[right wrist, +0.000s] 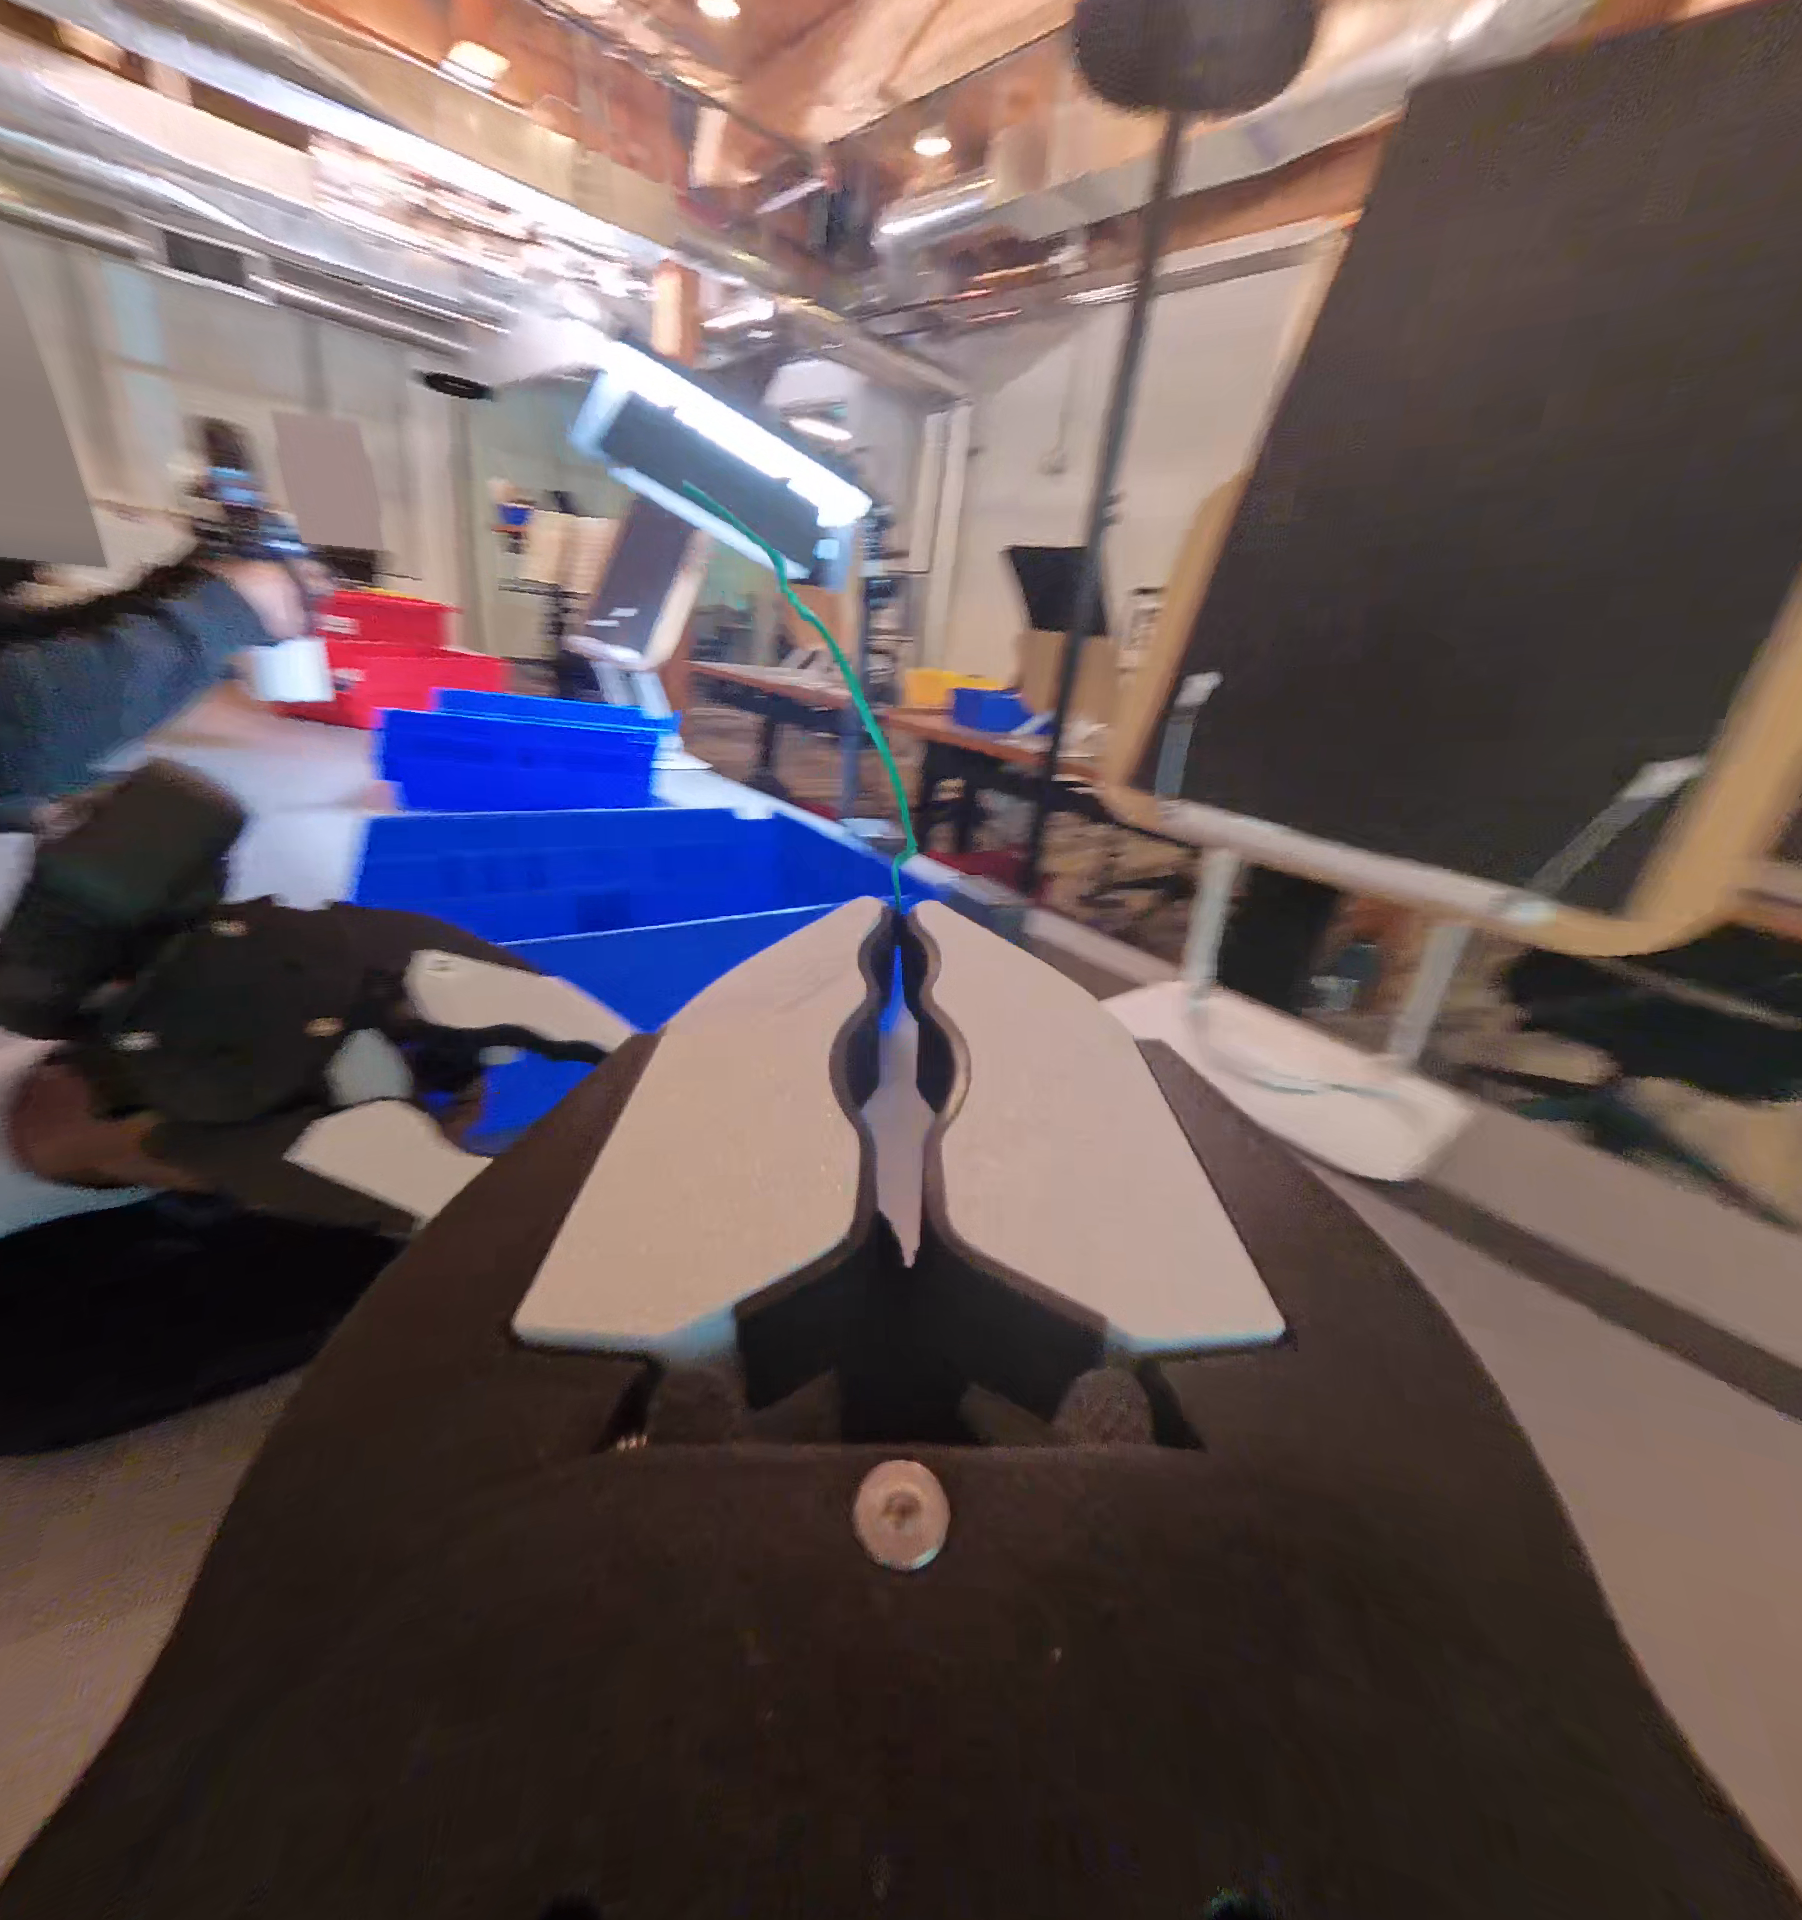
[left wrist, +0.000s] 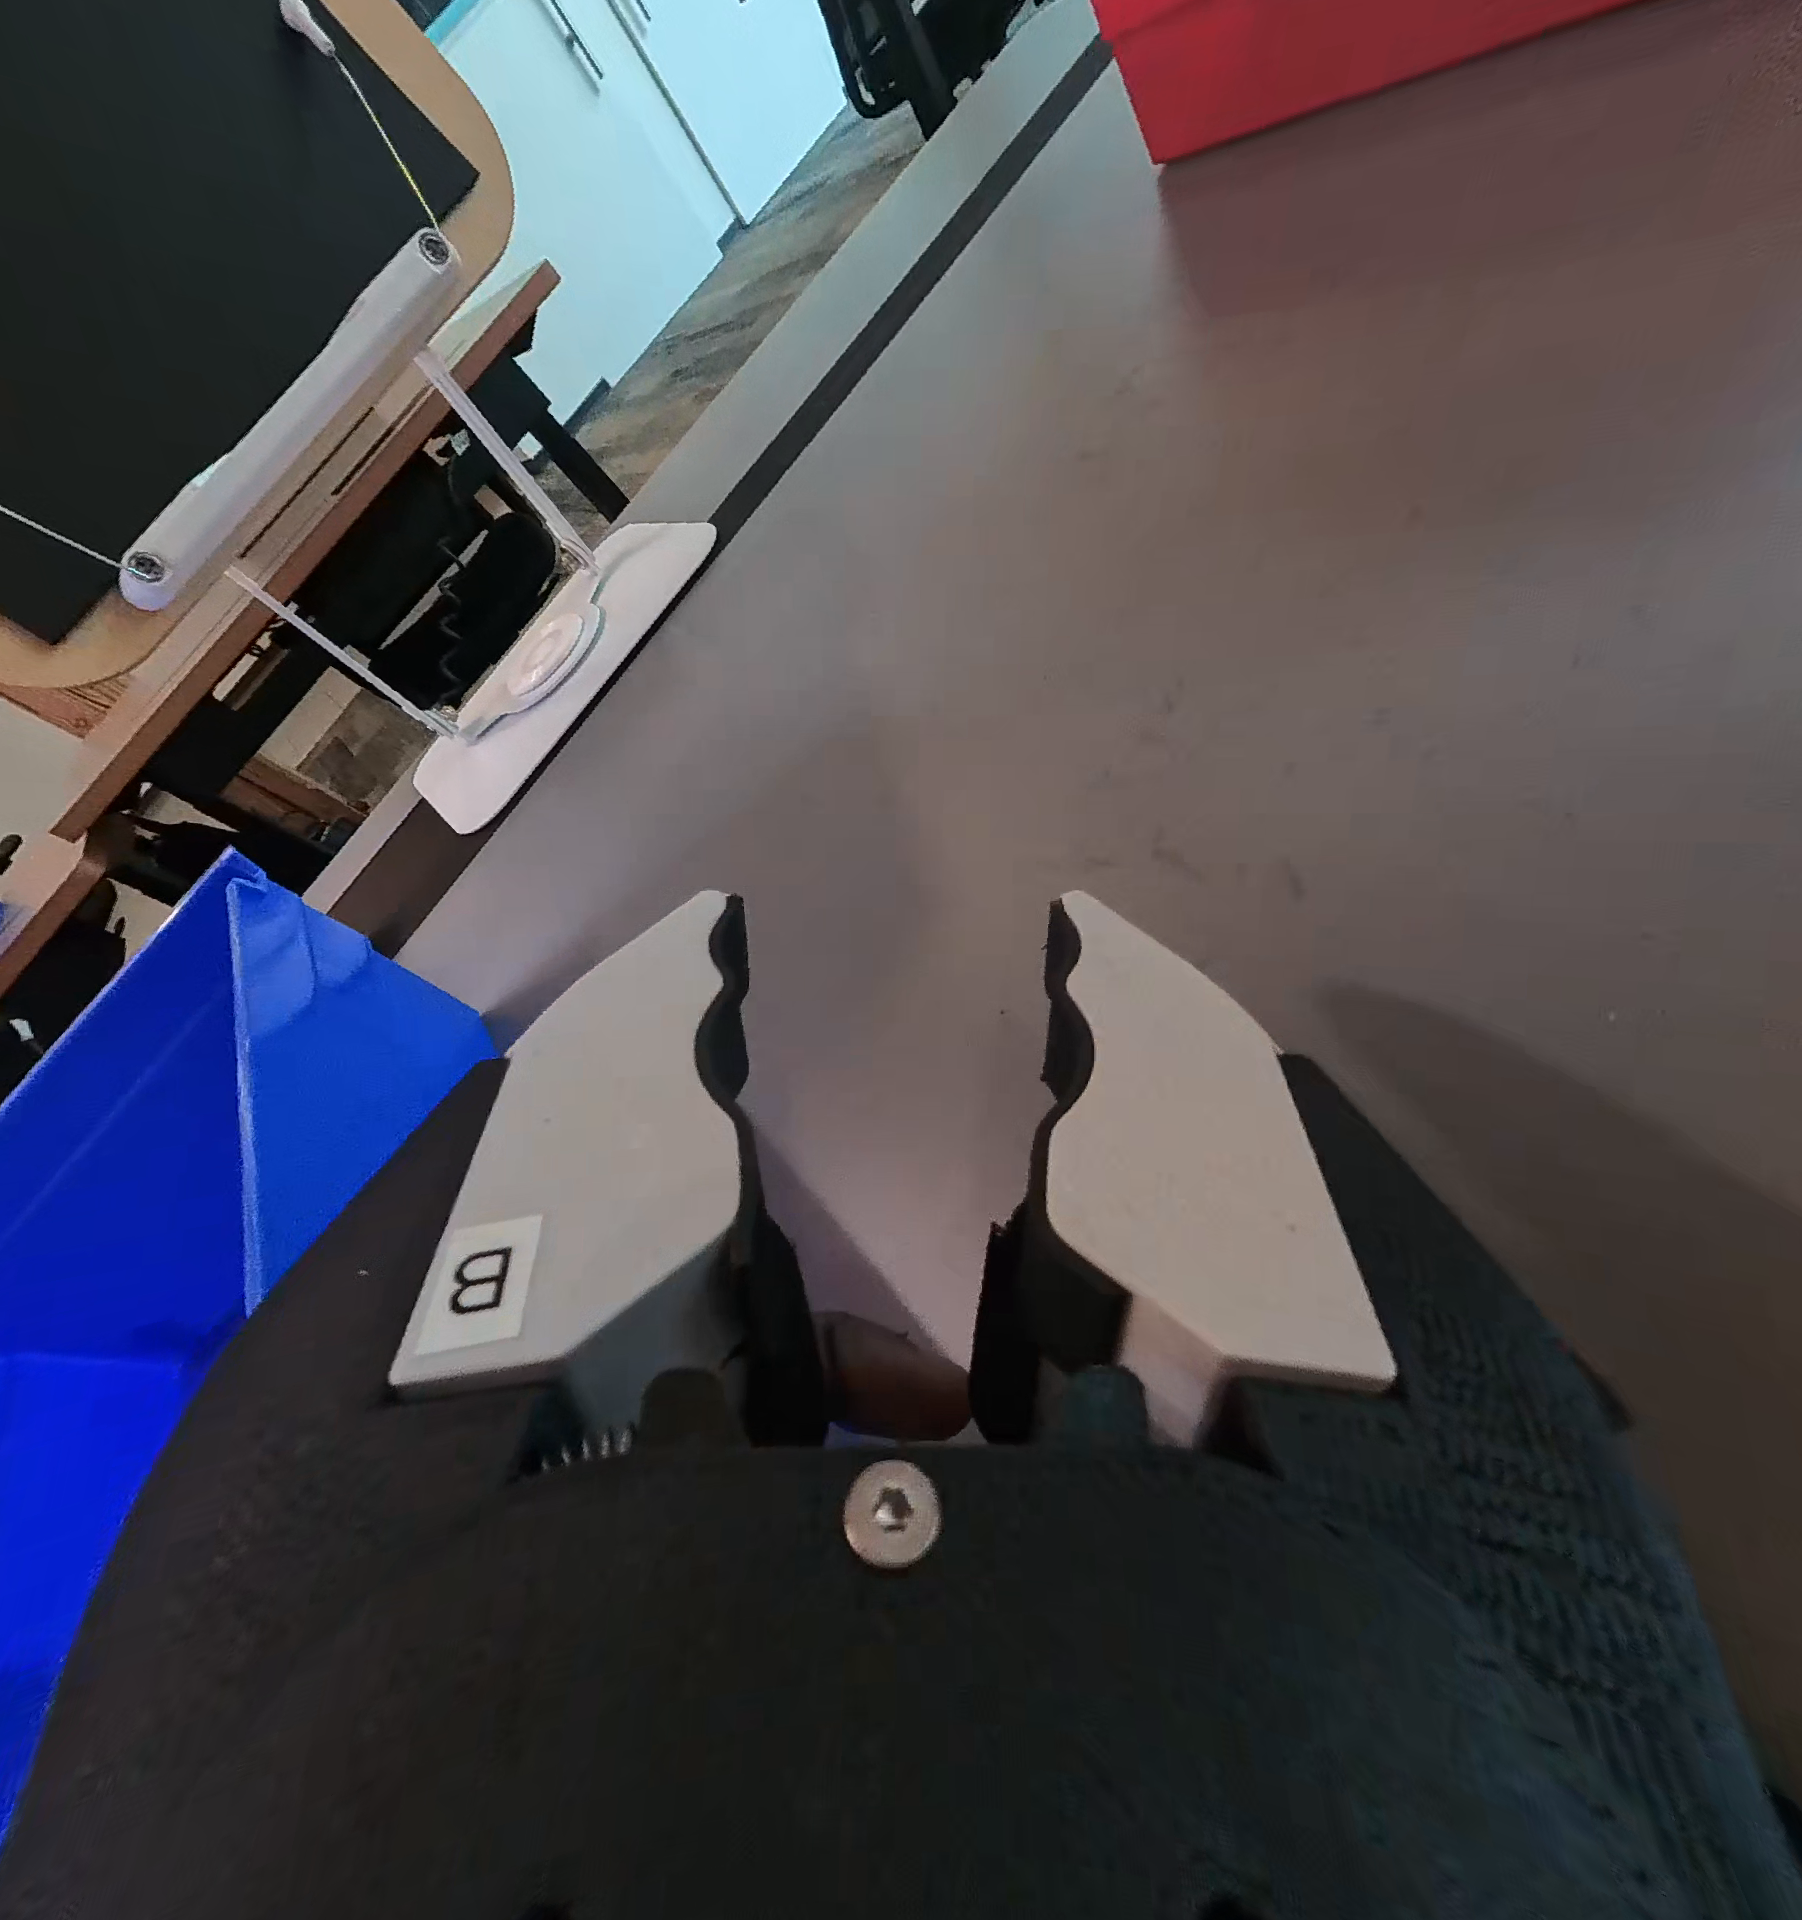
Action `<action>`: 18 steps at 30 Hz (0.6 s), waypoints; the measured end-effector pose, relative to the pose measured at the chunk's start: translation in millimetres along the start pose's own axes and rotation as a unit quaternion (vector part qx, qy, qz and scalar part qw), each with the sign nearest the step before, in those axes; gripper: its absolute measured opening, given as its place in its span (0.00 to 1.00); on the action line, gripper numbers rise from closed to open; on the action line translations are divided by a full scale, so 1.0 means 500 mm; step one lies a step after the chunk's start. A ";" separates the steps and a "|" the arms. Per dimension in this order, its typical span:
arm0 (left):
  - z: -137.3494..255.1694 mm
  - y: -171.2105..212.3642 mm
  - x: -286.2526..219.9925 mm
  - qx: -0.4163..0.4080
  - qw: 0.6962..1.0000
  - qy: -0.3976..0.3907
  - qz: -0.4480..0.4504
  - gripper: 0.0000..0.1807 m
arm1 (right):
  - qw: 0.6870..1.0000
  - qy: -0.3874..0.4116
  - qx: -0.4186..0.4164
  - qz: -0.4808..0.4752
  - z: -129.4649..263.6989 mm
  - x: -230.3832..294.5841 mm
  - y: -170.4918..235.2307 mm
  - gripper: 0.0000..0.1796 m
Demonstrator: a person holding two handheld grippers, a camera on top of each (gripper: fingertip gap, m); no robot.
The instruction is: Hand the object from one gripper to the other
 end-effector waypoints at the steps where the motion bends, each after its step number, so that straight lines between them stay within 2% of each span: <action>1: 0.000 -0.001 -0.001 -0.003 1.000 0.003 0.002 0.30 | 0.999 0.035 -0.005 0.019 0.015 -0.033 -0.014 0.00; 5: -0.003 -0.002 -0.004 -0.009 1.000 0.012 0.007 0.30 | 0.986 0.162 0.010 0.030 0.099 -0.182 -0.036 0.00; 9: -0.004 -0.003 -0.005 -0.010 1.000 0.009 0.001 0.31 | 0.967 0.236 0.094 -0.002 0.198 -0.314 -0.015 0.01; 12: -0.004 -0.004 -0.006 -0.013 1.000 0.009 0.001 0.30 | 0.934 0.312 0.176 0.001 0.278 -0.400 0.018 0.01; 15: -0.003 -0.005 -0.005 -0.018 1.000 0.009 0.003 0.30 | 0.901 0.338 0.271 -0.008 0.337 -0.440 0.070 0.01; 18: -0.001 -0.007 -0.006 -0.021 1.000 0.010 0.002 0.30 | 0.883 0.329 0.332 -0.026 0.361 -0.452 0.115 0.02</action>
Point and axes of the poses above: each gripper's, where its closed fingertips meet, z back along the fingers, y out of its underside, x = y × z across the jaws, the point moved 3 cm from there along z, back along the fingers, and after that the axes turned 14 degrees about y, right-handed, at the moved point
